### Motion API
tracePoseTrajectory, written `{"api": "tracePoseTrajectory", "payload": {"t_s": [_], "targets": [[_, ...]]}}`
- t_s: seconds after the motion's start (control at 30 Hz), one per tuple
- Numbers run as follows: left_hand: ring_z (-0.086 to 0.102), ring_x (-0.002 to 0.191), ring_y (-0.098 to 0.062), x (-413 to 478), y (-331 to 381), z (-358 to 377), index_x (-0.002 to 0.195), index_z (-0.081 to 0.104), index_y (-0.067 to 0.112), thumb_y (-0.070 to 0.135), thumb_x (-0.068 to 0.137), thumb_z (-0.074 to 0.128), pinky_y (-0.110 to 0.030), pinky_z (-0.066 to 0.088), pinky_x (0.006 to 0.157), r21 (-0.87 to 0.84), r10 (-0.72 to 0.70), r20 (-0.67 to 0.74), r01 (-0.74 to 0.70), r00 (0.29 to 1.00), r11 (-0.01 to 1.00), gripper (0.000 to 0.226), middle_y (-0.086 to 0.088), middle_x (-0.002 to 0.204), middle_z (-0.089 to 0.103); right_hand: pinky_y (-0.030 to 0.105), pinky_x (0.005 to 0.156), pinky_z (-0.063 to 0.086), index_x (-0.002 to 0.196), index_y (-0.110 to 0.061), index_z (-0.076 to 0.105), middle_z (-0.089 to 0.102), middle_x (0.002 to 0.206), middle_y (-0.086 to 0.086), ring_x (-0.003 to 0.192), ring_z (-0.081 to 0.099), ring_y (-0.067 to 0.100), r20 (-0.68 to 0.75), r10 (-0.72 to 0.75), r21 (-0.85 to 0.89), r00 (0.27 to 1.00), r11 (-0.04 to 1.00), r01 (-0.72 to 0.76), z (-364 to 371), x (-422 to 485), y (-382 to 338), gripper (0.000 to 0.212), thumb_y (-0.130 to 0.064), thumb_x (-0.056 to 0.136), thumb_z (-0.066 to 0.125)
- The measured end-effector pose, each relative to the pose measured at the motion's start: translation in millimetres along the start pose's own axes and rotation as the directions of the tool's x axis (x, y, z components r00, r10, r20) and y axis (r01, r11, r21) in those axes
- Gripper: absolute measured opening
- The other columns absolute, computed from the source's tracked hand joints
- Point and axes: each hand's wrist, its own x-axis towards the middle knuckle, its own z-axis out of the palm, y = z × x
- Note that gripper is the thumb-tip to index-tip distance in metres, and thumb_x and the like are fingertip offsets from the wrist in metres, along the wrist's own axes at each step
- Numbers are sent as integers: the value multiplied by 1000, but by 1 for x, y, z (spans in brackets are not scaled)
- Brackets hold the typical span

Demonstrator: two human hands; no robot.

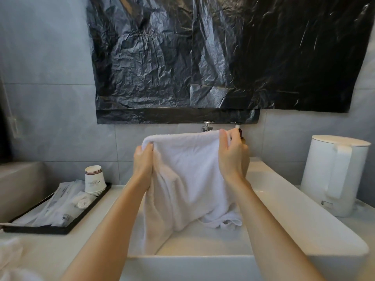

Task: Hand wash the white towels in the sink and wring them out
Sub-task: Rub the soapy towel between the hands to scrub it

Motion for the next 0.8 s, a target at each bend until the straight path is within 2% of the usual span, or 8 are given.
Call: {"api": "tracePoseTrajectory", "payload": {"t_s": [0.1,0.2,0.27,0.33,0.37,0.43,0.57,0.8], "targets": [[68,93,-29,-2,-4,-3,106,72,16,57,72,62,-46,53,93,77,-155,285,138,946,987,54,-16,112,70,34,64,29,87,-9,46,54,81,4,82,51,29,-42,222,128,974,968,-215,-2,6,2,32,-36,103,37],[63,100,-16,-12,-6,4,113,64,27,52,76,74,-33,48,90,488,-235,520,-59,821,871,46,4,113,67,32,71,33,94,-8,49,56,87,2,93,55,31,-131,445,274,886,875,-399,-8,17,12,30,-34,103,37],[54,101,-12,-22,-13,11,122,55,32,45,73,80,-24,39,83,759,-246,551,-356,797,546,56,12,112,58,34,77,38,100,-6,52,61,97,9,99,57,34,-161,500,314,851,844,-436,-11,19,17,31,-33,103,37],[52,92,-15,-24,-18,12,119,61,26,40,76,78,-23,37,73,843,-190,512,-448,837,298,48,8,103,58,33,76,38,98,-10,51,62,100,9,99,57,33,-154,502,319,851,840,-438,-9,17,16,28,-34,103,38],[53,89,-17,-22,-18,10,113,65,23,36,80,75,-24,37,67,848,-161,493,-430,855,311,36,5,99,59,32,74,36,95,-12,49,62,99,8,98,57,33,-150,492,316,858,846,-430,-7,16,16,26,-34,103,38],[56,86,-17,-13,-19,4,102,70,21,29,84,68,-23,38,63,757,-141,484,-332,864,562,19,2,95,64,31,72,35,96,-12,50,64,101,9,98,57,33,-156,480,304,863,855,-421,-7,15,15,27,-35,103,37],[66,88,-26,-13,-5,-2,105,69,12,34,80,69,-36,51,83,396,-245,508,28,826,918,34,-9,97,72,33,73,38,103,-8,53,65,104,10,97,58,32,-208,507,282,836,850,-445,-8,16,20,33,-37,103,37],[64,102,-30,3,-3,9,118,64,10,54,71,73,-44,51,93,17,-232,245,235,942,972,65,-16,116,65,32,67,32,81,-14,46,49,72,-7,77,49,23,-42,373,305,927,888,-344,3,-1,-5,27,-33,100,44]]}}
